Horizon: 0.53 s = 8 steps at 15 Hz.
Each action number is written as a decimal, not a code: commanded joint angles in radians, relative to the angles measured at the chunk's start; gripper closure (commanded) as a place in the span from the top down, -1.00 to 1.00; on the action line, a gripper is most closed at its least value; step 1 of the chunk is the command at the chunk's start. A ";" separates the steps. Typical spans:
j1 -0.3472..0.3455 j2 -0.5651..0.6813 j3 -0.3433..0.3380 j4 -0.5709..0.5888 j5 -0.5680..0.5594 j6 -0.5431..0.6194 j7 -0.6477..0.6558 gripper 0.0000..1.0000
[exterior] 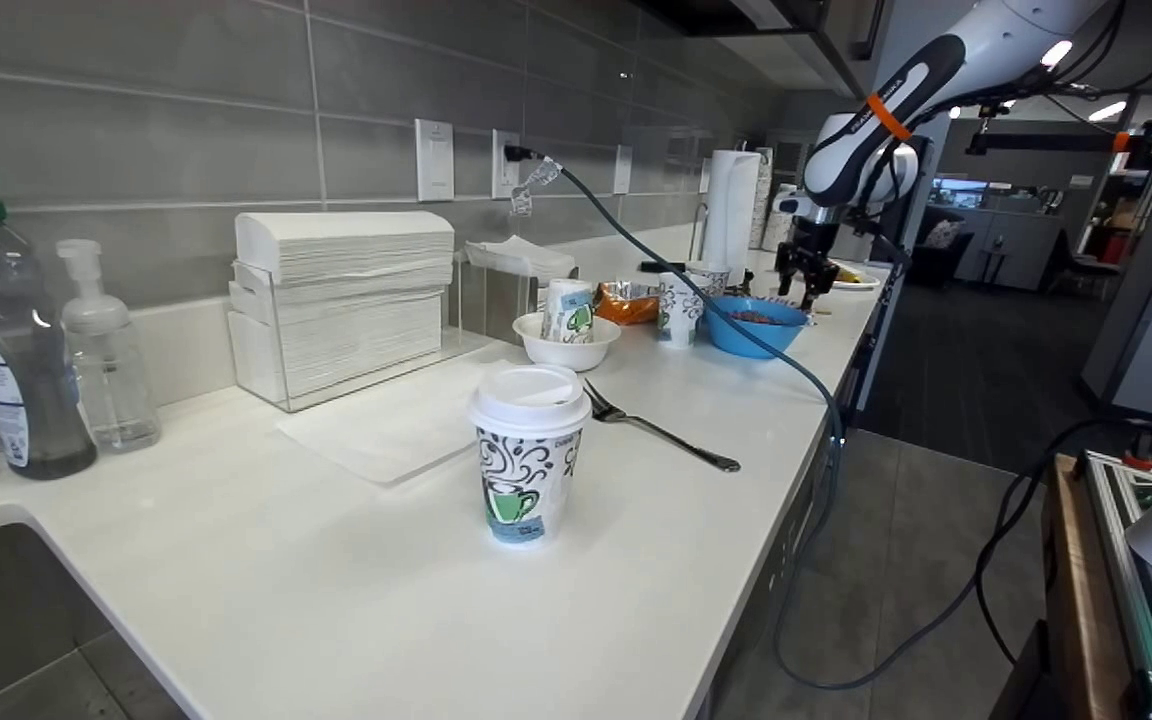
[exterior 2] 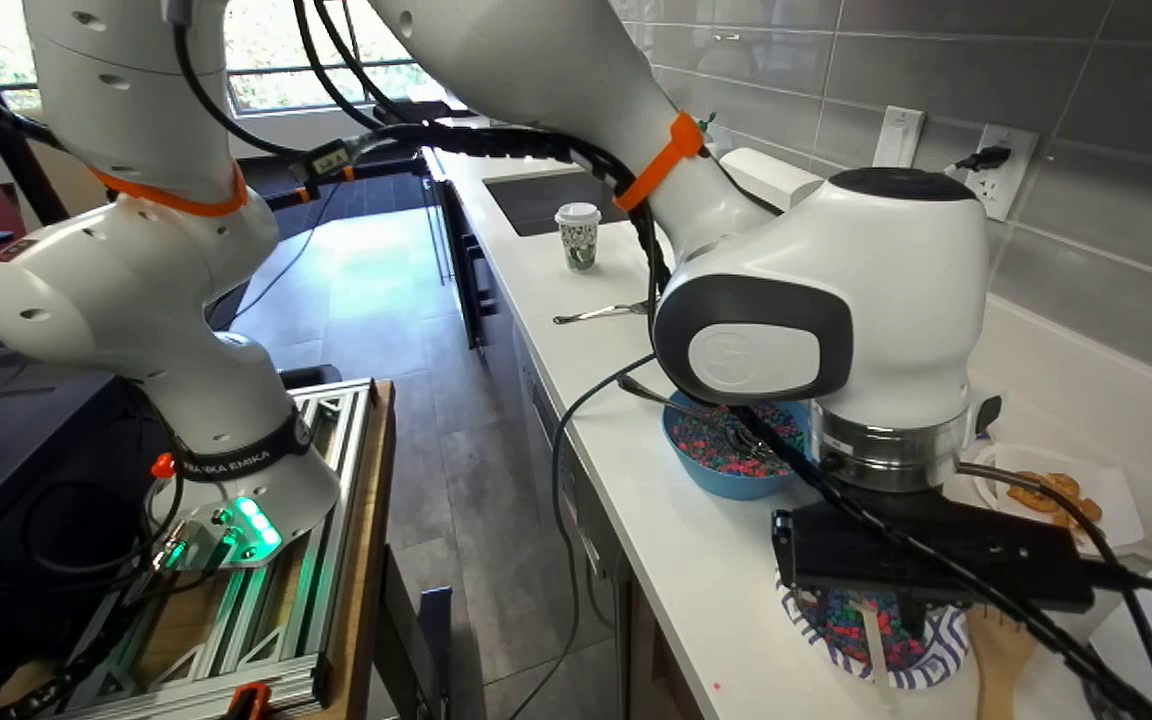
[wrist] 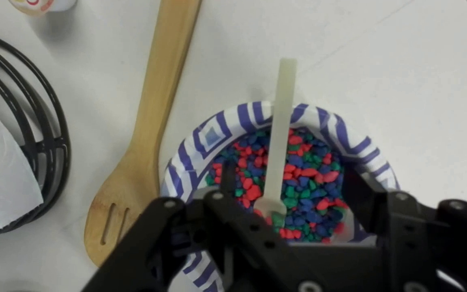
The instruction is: Stir in the bowl
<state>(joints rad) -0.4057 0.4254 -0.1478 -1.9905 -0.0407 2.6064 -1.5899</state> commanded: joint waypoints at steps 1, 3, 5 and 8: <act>-0.027 0.030 0.025 0.018 0.014 0.038 -0.043 0.33; -0.034 0.036 0.029 0.023 0.016 0.038 -0.046 0.25; -0.039 0.040 0.029 0.030 0.014 0.032 -0.047 0.11; -0.047 0.055 0.031 0.042 0.012 0.036 -0.057 -0.14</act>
<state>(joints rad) -0.4293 0.4500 -0.1324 -1.9676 -0.0407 2.6111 -1.6030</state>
